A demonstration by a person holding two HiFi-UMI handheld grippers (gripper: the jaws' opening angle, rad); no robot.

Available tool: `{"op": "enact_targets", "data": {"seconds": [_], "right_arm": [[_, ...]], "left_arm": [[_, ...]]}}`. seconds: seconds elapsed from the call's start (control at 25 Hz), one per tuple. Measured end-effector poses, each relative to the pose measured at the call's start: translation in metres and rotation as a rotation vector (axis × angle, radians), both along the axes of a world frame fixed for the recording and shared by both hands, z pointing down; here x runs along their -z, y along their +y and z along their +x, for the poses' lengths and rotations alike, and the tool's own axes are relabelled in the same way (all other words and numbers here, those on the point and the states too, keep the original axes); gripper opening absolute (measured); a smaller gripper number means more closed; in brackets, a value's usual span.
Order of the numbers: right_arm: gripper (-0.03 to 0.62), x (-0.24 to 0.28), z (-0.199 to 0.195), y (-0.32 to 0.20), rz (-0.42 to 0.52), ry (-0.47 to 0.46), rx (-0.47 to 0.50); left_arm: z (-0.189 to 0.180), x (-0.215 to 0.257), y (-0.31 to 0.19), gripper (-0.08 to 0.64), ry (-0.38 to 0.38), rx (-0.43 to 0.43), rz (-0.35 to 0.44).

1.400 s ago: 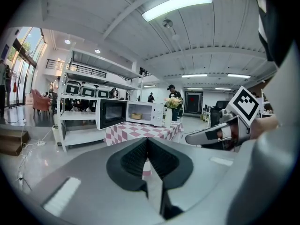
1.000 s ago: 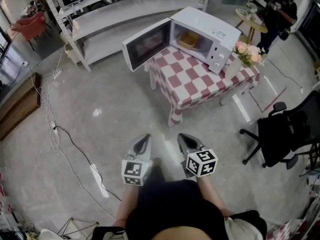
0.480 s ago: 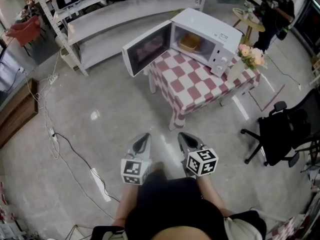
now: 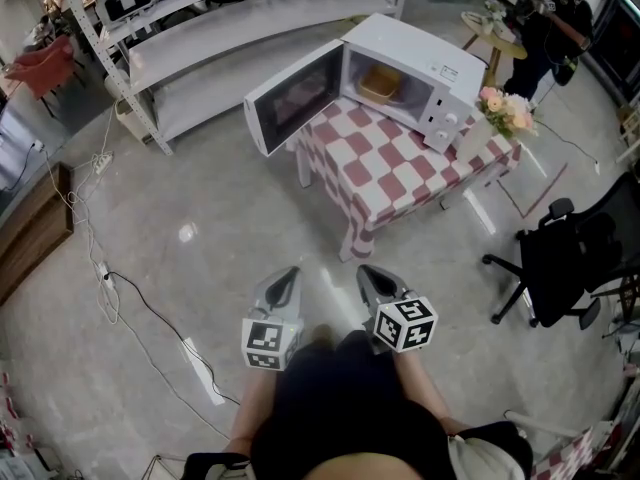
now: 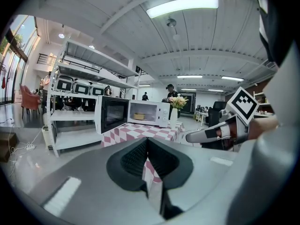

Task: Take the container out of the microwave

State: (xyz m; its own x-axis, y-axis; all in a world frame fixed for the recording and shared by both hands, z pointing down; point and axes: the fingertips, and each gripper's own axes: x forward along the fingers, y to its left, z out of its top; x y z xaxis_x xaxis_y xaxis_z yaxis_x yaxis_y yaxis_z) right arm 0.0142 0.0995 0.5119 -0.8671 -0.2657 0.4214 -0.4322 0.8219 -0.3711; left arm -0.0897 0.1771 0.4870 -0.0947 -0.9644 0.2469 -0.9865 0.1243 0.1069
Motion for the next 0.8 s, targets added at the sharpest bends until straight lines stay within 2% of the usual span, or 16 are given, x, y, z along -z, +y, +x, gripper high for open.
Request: {"op": "enact_targets", "data": {"seconds": [0.48, 0.8], "right_arm": [[0.000, -0.004, 0.003, -0.001, -0.018, 0.009, -0.015], [0.002, -0.005, 0.005, -0.011, -0.019, 0.002, -0.043]], "left_arm": [[0.000, -0.002, 0.002, 0.009, 0.014, 0.003, -0.007], [0.001, -0.005, -0.007, 0.009, 0.007, -0.025, -0.018]]}}
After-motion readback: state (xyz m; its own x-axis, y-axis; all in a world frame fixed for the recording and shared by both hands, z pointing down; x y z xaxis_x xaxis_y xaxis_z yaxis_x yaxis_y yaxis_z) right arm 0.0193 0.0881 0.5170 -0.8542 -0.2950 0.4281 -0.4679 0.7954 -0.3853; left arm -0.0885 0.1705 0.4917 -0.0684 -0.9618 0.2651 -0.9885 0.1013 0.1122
